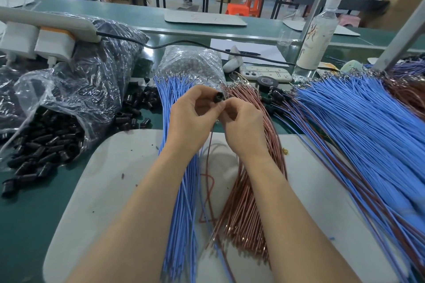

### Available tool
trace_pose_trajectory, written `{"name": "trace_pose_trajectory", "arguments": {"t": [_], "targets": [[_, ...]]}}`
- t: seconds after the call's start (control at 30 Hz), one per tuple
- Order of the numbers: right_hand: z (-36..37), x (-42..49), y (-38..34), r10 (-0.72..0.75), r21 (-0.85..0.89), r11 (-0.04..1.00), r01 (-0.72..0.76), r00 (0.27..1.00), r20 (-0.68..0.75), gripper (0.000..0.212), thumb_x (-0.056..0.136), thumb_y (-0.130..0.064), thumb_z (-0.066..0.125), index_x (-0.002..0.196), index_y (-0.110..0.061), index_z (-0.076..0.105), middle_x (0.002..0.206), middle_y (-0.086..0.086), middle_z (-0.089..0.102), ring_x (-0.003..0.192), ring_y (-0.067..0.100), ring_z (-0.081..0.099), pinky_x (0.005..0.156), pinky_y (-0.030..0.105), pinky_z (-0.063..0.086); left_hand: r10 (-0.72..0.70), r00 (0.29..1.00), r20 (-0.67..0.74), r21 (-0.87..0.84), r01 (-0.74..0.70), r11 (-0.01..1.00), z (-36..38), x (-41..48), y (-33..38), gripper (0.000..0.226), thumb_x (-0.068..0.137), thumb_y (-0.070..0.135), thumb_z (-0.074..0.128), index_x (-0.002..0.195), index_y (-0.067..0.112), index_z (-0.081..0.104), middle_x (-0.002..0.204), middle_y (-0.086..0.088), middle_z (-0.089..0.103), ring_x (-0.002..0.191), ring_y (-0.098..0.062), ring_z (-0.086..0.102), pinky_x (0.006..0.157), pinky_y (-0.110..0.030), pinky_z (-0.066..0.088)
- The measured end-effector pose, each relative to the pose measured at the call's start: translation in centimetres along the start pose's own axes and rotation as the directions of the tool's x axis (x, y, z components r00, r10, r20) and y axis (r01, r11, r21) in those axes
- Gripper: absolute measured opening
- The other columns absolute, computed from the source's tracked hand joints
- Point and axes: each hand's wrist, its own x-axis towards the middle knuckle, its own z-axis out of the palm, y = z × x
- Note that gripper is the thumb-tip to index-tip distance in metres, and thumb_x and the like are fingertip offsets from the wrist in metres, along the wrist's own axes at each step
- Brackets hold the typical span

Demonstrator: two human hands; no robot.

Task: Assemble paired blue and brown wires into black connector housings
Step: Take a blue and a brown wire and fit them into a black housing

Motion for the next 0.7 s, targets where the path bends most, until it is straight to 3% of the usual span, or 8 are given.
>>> {"name": "trace_pose_trajectory", "arguments": {"t": [0.1,0.23,0.37,0.47,0.6,0.7], "targets": [[0.1,0.0,0.1,0.001,-0.006,1.000,-0.001,1.000,-0.028,0.018,0.079,-0.023,0.055,0.085,-0.017,0.070,0.059,-0.041,0.053,0.060,-0.022,0.051,0.059,-0.005,0.034,0.019,1.000,0.018,-0.002,-0.019,1.000,0.1,-0.1,0.1,0.025,0.080,0.000,0.070,0.082,0.024,0.061,0.079,0.006,0.066,0.076,-0.006,0.064,0.075,-0.018,0.052],[0.0,0.1,0.3,-0.005,-0.044,0.999,0.003,0.999,-0.049,0.011,0.082,-0.012,0.060,0.083,-0.016,0.070,0.051,-0.029,0.049,0.060,-0.023,0.050,0.060,-0.005,0.034,0.018,0.999,0.041,-0.046,-0.016,0.999,0.0,0.0,0.0,0.026,0.081,-0.002,0.068,0.081,0.023,0.062,0.077,0.007,0.067,0.075,-0.005,0.065,0.073,-0.018,0.052],[-0.2,0.2,0.3,0.028,-0.073,0.997,-0.029,0.999,-0.024,0.011,0.085,-0.010,0.060,0.086,-0.014,0.070,0.059,-0.024,0.049,0.060,-0.021,0.050,0.059,-0.003,0.035,0.015,0.998,0.056,-0.047,-0.013,0.999,0.0,-0.1,0.0,0.026,0.081,-0.004,0.067,0.083,0.021,0.062,0.077,0.008,0.067,0.075,-0.005,0.065,0.074,-0.018,0.052],[-0.7,0.4,-0.3,0.079,-0.074,0.994,-0.077,0.997,0.026,0.013,0.088,-0.015,0.061,0.094,-0.015,0.073,0.070,-0.017,0.060,0.063,-0.016,0.054,0.064,0.000,0.039,0.038,0.999,0.022,-0.038,-0.037,0.999,-0.2,0.0,0.2,0.026,0.083,-0.001,0.066,0.084,0.024,0.061,0.080,0.009,0.066,0.079,-0.007,0.064,0.077,-0.021,0.052],[-2.7,0.4,-1.1,0.173,-0.038,0.984,-0.176,0.983,-0.057,0.023,0.089,-0.007,0.054,0.104,-0.013,0.072,0.089,-0.001,0.072,0.082,0.011,0.067,0.083,0.028,0.054,0.090,0.984,-0.152,0.080,-0.078,0.994,-0.7,0.4,0.1,0.014,0.088,0.013,0.065,0.093,0.026,0.062,0.086,0.013,0.065,0.083,-0.007,0.062,0.081,-0.020,0.048],[-3.4,0.5,-0.8,0.237,-0.212,0.944,-0.252,0.967,-0.094,0.026,0.088,-0.005,0.051,0.099,-0.015,0.073,0.093,0.004,0.073,0.089,0.020,0.066,0.086,0.033,0.051,0.087,0.974,-0.209,0.135,-0.059,0.989,-0.8,0.6,-0.2,0.014,0.090,0.016,0.062,0.101,0.025,0.063,0.089,0.015,0.063,0.081,-0.002,0.058,0.077,-0.014,0.043]]}}
